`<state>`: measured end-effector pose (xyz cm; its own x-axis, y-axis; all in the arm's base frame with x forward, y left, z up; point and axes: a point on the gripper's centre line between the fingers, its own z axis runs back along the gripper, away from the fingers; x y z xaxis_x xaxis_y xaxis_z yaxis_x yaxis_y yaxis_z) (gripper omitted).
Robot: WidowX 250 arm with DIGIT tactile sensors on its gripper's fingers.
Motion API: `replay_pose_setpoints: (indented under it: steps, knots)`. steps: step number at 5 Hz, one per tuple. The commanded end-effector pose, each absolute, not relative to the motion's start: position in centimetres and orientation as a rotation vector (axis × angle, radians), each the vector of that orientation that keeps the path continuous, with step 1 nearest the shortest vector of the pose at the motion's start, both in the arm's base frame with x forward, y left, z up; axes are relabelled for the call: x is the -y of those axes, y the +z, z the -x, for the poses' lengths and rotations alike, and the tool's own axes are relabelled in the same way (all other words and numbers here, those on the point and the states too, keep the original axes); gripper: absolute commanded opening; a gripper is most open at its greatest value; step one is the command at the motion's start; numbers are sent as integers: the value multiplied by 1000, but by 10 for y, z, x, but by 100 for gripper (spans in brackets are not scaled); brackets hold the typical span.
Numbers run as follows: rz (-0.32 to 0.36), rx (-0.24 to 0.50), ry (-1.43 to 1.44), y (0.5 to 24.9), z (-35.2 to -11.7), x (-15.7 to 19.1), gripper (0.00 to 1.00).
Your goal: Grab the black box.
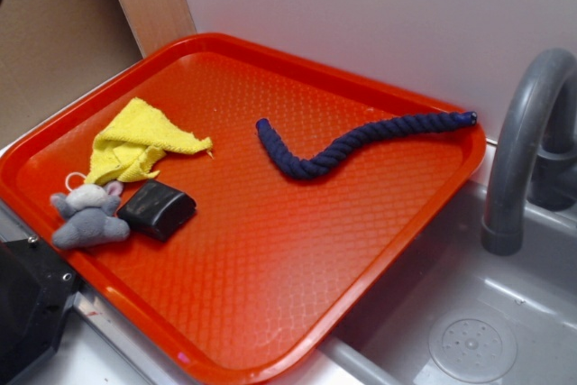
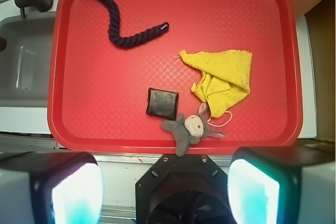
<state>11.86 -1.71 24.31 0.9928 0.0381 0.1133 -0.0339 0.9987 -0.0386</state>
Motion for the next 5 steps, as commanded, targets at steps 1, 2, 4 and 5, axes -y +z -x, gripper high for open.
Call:
replay_pose_setpoints:
  steps: [1,2,4,5]
  knots:
    - [37,114,36,243,-119,17,100]
    - [14,107,-184,224,-132,20,100]
    - [-66,136,-687,165,-159,18,100]
    - [-35,224,-820,137,-162,15,100]
